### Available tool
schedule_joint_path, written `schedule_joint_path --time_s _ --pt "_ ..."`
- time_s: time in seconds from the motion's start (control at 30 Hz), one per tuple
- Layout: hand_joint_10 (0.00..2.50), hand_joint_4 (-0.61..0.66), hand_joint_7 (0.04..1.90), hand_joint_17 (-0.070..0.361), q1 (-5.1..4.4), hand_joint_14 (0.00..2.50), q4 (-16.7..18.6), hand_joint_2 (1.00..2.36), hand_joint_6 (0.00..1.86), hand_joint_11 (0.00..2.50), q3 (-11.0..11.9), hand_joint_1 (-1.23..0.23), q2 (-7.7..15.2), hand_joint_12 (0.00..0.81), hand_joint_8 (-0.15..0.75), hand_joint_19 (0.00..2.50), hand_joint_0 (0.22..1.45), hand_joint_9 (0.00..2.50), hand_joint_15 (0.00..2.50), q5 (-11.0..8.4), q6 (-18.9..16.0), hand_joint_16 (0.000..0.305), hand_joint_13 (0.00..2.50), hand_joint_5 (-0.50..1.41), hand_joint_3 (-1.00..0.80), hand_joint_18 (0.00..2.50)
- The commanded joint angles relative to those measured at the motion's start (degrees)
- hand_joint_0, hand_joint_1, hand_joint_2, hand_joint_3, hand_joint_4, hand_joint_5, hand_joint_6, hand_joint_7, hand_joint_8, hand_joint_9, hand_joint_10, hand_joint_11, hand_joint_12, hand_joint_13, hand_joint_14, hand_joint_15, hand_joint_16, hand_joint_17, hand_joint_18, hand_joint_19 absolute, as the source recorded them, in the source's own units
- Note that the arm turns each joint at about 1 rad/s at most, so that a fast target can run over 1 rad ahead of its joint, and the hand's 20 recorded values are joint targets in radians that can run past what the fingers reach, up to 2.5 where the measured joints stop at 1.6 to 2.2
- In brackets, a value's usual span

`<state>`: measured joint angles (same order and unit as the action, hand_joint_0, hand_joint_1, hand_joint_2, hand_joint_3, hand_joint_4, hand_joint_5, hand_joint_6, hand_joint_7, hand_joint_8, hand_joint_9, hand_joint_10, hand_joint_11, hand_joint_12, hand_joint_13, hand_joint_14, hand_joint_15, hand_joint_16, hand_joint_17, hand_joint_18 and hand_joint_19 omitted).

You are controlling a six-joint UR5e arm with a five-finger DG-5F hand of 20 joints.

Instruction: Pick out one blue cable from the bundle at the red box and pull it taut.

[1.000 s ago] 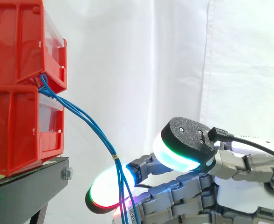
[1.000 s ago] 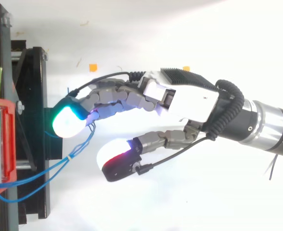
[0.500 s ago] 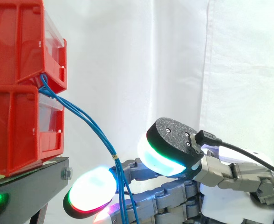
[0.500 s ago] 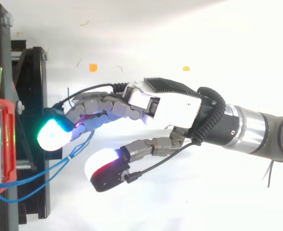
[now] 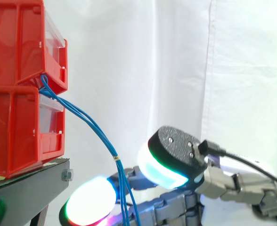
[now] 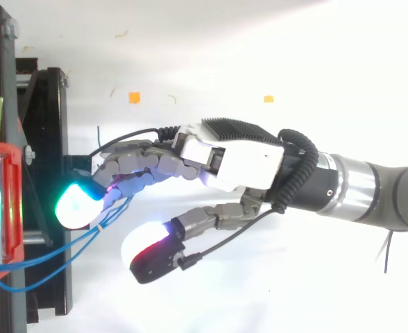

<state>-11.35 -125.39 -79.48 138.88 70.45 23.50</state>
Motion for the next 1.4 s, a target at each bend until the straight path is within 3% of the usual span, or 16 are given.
schedule_joint_path --time_s 0.0,0.1,0.3,0.63,1.37 --pt "0.01 0.19 0.74 0.077 0.28 0.00 1.03 1.00 0.50 0.24 2.49 -0.53 2.62 0.318 0.290 0.23 0.57 0.74 0.13 0.91 0.05 0.034 0.58 -0.18 -0.47 0.36" --pt "0.01 0.19 0.74 0.077 0.28 0.00 0.68 1.00 0.50 0.24 3.72 -0.53 2.62 0.320 0.289 0.23 0.57 0.74 0.14 1.79 -0.30 0.034 0.58 -0.18 -0.47 0.36" --pt "0.01 0.19 0.74 0.078 0.28 0.01 0.94 1.00 0.50 0.25 3.81 -0.53 2.62 0.318 0.289 0.24 0.57 0.73 0.14 4.43 -2.05 0.035 0.57 -0.18 -0.47 0.37" --pt "0.01 0.19 0.74 0.079 0.28 0.00 -0.47 1.00 0.50 0.24 3.81 -0.53 2.62 0.317 0.289 0.24 0.57 0.72 0.14 4.17 -7.77 0.035 0.56 -0.19 -0.47 0.36" --pt "0.01 0.19 0.76 0.078 0.63 0.00 0.24 1.01 0.50 0.25 3.72 -0.54 2.62 0.316 0.287 0.24 0.59 0.72 0.13 4.25 -7.86 0.035 0.56 -0.18 -0.44 0.36"
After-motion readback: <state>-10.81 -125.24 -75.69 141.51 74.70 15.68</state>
